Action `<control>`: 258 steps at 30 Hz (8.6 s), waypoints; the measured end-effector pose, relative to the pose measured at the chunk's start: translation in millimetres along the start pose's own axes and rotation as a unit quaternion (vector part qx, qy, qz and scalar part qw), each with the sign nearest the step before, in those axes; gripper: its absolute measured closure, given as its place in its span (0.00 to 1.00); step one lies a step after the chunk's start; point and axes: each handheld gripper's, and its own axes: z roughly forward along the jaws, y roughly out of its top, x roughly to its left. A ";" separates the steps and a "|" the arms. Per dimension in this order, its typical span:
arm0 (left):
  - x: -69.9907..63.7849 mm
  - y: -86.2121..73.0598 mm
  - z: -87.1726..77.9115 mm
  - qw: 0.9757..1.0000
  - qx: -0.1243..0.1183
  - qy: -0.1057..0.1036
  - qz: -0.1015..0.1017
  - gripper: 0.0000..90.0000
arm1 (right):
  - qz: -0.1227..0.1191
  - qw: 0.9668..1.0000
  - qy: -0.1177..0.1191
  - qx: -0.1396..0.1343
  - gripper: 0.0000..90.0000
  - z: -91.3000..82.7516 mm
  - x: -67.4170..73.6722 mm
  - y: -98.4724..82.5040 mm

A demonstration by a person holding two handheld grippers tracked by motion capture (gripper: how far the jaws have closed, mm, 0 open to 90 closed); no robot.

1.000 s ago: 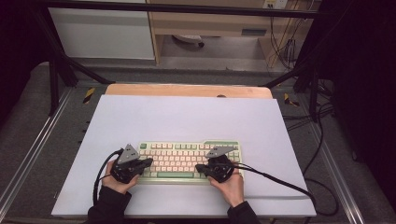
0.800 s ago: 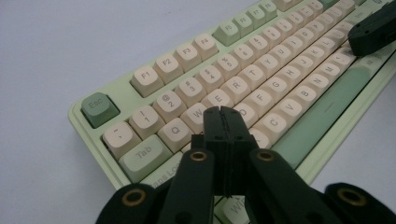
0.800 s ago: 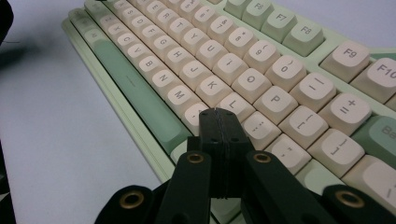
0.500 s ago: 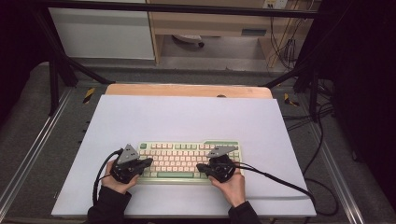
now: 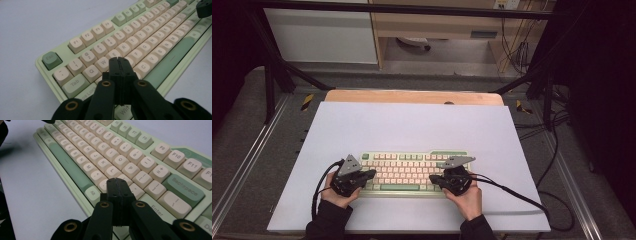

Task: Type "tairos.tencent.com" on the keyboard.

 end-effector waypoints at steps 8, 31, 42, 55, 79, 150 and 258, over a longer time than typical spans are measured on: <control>-4.1 3.4 2.2 1.000 0.001 0.000 0.004 1.00 | 0.005 1.000 -0.002 -0.003 1.00 -6.1 -5.3 -6.5; -16.3 20.9 14.9 1.000 0.001 -0.005 0.006 1.00 | 0.013 1.000 0.000 -0.012 1.00 -17.8 -11.4 -15.2; -19.4 32.2 24.1 1.000 -0.001 -0.006 0.004 1.00 | 0.013 1.000 0.001 -0.010 1.00 -18.0 -11.5 -15.7; -17.7 36.8 38.6 1.000 0.003 -0.003 0.001 1.00 | 0.012 1.000 0.002 -0.009 1.00 -17.6 -11.3 -16.0; -24.3 33.2 56.5 1.000 0.010 -0.003 0.011 1.00 | 0.011 1.000 0.002 -0.007 1.00 -15.3 -11.0 -16.7; -3.5 16.1 42.0 1.000 0.022 0.012 0.003 1.00 | 0.007 1.000 0.003 -0.007 1.00 -16.5 -10.8 -17.2; 6.6 -5.3 -5.6 1.000 -0.008 -0.006 -0.013 1.00 | -0.024 0.999 0.034 0.000 1.00 45.7 38.4 32.7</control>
